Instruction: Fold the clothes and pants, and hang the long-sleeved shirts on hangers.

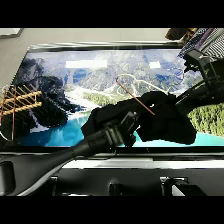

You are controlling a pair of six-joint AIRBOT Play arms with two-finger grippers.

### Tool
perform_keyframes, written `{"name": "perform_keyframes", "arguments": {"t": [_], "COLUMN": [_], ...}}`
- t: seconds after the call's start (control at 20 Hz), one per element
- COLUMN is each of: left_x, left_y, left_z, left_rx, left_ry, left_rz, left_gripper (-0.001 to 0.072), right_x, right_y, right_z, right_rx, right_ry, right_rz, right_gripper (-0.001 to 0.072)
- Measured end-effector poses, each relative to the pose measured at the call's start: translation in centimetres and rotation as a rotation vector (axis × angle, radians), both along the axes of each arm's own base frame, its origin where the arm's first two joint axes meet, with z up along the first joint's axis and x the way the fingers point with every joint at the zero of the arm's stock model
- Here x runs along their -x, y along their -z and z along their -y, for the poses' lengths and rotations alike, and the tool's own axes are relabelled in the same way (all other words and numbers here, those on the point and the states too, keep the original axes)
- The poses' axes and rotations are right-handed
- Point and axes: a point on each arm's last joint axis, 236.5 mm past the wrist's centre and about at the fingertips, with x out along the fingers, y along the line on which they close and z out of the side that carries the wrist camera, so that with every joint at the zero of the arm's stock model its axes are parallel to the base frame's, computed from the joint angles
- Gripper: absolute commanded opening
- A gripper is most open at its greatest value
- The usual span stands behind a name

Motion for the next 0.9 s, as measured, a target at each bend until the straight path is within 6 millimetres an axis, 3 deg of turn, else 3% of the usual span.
{"name": "perform_keyframes", "arguments": {"t": [0.25,0.3,0.35,0.4,0.6,0.9], "left_x": [-0.7,-1.0,-1.4,-1.7,-3.3,-6.0], "left_y": [3.4,3.8,4.2,4.5,4.3,-1.2], "left_z": [-0.5,-0.7,-1.0,-1.4,-3.0,-4.9], "left_rx": [-0.068,-0.079,-0.089,-0.099,-0.114,0.008], "left_ry": [-0.07,-0.082,-0.095,-0.114,-0.154,-0.147], "left_rz": [0.056,0.067,0.075,0.078,0.067,0.033], "left_gripper": [0.0667,0.0545,0.0195,0.0024,0.0024,0.0025], "right_x": [0.0,0.0,0.0,0.0,0.0,0.1], "right_y": [0.0,0.0,0.0,0.0,0.0,0.1], "right_z": [0.0,0.0,0.0,0.0,0.0,0.2], "right_rx": [-0.002,-0.002,-0.002,-0.001,-0.003,0.001], "right_ry": [0.006,0.006,0.006,0.007,0.012,0.024], "right_rz": [-0.003,-0.003,-0.003,-0.003,-0.006,-0.014], "right_gripper": [0.0044,0.0044,0.0044,0.0044,0.0043,0.0043]}}
